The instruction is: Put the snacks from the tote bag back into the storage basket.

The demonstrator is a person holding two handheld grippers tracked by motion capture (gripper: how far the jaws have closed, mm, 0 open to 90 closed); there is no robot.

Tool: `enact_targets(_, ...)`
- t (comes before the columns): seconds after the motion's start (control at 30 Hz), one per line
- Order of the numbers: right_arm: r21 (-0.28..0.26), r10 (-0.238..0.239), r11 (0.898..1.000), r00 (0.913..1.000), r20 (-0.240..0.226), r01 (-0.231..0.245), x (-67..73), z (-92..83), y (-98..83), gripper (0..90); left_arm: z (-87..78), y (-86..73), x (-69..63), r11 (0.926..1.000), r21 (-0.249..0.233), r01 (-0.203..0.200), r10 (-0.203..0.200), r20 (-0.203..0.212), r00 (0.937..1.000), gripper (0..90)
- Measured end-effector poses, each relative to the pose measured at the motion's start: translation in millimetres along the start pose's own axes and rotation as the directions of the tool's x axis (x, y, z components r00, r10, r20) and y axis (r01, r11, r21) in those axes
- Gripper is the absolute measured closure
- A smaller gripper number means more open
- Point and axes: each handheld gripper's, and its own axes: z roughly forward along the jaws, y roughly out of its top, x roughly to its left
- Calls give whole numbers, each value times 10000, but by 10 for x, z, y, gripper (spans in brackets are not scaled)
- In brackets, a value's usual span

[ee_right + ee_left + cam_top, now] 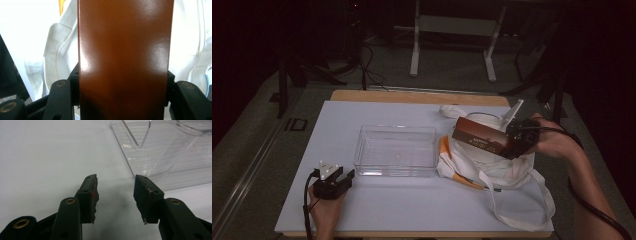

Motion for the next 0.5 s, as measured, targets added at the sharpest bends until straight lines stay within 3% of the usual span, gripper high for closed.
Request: enact_targets(0.5,-260,-415,9988,9991,-72,413,52,-3,217,435,-6,-3,4,9999,-83,79,-78,62,9999,541)
